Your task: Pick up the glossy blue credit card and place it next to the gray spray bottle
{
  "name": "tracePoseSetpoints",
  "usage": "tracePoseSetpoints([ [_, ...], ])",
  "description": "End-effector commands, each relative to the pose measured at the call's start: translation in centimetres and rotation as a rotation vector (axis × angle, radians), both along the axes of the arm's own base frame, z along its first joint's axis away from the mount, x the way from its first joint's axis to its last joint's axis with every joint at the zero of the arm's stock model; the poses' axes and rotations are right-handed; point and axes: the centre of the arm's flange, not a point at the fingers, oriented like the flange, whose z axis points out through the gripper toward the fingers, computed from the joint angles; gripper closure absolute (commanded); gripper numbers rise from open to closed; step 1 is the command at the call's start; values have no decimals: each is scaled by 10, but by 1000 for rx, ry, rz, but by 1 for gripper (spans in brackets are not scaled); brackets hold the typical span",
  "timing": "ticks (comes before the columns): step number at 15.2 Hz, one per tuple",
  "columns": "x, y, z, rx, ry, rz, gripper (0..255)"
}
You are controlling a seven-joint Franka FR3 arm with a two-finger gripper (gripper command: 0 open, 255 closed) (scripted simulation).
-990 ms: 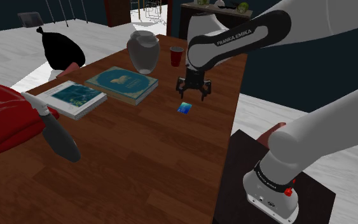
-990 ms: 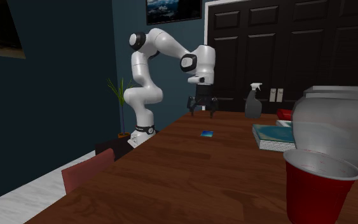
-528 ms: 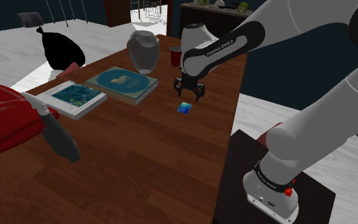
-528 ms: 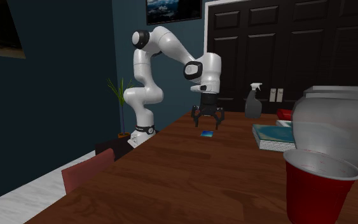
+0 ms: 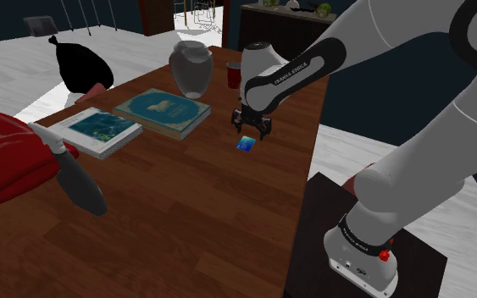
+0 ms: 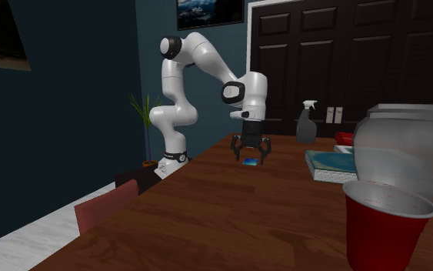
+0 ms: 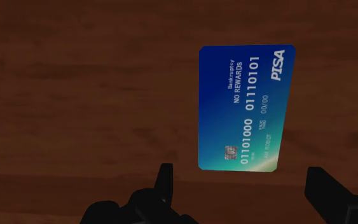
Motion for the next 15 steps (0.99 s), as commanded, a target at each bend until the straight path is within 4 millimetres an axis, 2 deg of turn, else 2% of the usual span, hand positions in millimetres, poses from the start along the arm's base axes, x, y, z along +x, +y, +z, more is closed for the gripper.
tracePoseSetpoints([
  [1, 0, 0, 0, 0, 0, 0, 0],
  [5, 0, 0, 0, 0, 0, 0, 0],
  [6, 0, 0, 0, 0, 0, 0, 255],
  [15, 0, 0, 0, 0, 0, 0, 255],
])
